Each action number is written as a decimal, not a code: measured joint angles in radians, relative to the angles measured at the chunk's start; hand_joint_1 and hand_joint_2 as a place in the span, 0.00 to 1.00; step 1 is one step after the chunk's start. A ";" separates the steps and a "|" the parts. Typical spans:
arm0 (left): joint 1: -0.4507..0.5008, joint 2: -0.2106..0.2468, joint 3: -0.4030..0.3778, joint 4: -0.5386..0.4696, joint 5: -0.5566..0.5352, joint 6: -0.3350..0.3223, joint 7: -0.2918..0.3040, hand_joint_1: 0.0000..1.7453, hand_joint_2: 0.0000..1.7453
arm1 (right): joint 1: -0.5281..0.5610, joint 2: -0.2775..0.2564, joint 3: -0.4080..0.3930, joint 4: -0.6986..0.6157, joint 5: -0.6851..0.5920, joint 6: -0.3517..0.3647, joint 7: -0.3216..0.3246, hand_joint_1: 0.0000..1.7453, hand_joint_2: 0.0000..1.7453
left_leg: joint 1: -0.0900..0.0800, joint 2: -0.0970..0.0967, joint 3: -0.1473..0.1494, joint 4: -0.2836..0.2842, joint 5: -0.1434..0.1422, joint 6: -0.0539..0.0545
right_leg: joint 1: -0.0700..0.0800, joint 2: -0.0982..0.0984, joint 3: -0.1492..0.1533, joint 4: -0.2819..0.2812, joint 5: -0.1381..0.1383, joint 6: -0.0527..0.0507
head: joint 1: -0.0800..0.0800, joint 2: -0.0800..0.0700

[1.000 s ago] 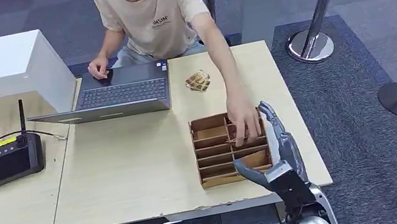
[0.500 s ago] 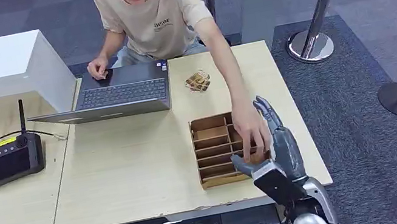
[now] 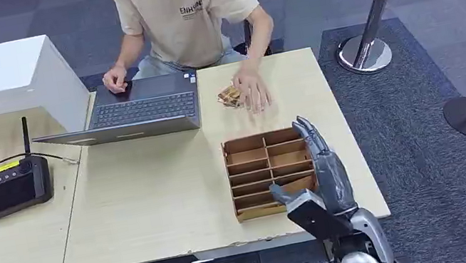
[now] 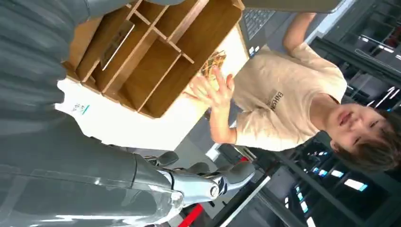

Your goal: Pass the card to the sensor for recognition and then transmit it.

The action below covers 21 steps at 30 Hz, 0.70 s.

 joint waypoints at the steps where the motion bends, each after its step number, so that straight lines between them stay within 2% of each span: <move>1: 0.000 0.000 0.000 0.000 -0.001 0.000 0.000 0.00 0.00 | -0.001 0.000 0.002 0.003 0.001 0.000 0.003 0.00 1.00 | 0.000 0.000 0.000 0.000 0.000 0.000 | 0.000 0.000 0.000 0.000 0.000 0.000 | 0.000 0.000; 8: 0.000 0.000 0.000 0.000 -0.003 0.000 0.000 0.00 0.00 | -0.008 0.001 0.011 0.029 0.044 0.003 0.030 0.00 1.00 | 0.000 0.000 0.000 0.000 0.000 0.000 | 0.000 0.000 0.000 0.000 0.000 0.000 | 0.000 0.000; 12: 0.000 0.000 0.000 0.000 -0.010 -0.002 0.003 0.00 0.00 | -0.017 0.001 0.024 0.045 0.125 0.050 0.088 0.00 1.00 | 0.000 0.000 0.000 0.000 0.000 0.000 | 0.000 0.000 0.000 0.000 0.000 0.000 | 0.000 0.000; 15: 0.000 0.000 0.000 0.000 -0.019 -0.007 0.004 0.00 0.00 | -0.036 0.001 0.037 0.058 0.172 0.086 0.111 0.00 1.00 | 0.000 0.000 0.000 0.000 0.000 0.000 | 0.000 0.000 0.000 0.000 0.000 0.000 | 0.000 0.000; 21: -0.001 0.000 0.000 0.000 -0.026 -0.007 0.006 0.00 0.00 | -0.067 0.001 0.059 0.085 0.200 0.113 0.133 0.00 1.00 | 0.000 0.000 0.000 0.000 0.000 0.000 | 0.000 0.000 0.000 0.000 0.000 0.000 | 0.000 0.000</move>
